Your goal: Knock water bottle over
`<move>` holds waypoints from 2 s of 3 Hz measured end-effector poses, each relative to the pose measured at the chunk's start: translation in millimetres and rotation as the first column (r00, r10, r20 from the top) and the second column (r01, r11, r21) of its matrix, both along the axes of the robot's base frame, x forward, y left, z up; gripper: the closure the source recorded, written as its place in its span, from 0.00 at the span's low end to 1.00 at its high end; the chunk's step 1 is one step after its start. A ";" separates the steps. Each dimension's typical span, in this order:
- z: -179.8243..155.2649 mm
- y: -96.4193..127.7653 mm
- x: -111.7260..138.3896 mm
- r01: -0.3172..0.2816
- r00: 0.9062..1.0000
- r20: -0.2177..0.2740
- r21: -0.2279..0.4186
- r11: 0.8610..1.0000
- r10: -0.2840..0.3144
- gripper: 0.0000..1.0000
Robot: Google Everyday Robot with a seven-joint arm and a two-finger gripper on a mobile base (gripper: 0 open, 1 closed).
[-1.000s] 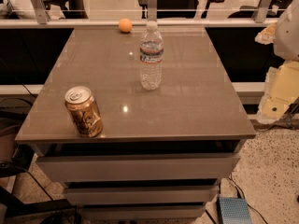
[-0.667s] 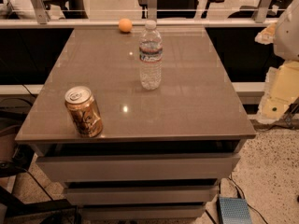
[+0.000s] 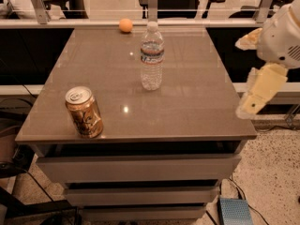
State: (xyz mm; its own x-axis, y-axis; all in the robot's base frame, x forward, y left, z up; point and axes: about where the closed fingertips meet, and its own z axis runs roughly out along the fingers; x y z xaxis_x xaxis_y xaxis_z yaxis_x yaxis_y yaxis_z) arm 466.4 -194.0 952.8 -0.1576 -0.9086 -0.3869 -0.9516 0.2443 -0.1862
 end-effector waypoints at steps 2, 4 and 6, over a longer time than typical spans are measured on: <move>-10.0 48.6 51.4 -0.015 0.998 0.055 0.397 0.918 -0.007 0.00; -4.7 57.2 51.9 -0.019 0.999 0.054 0.433 0.901 -0.005 0.00; -11.9 72.5 67.2 -0.056 0.993 0.115 0.470 0.881 0.002 0.00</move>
Offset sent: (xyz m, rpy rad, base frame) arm 0.0789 0.0722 -0.0039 0.6939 -0.0831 -0.0095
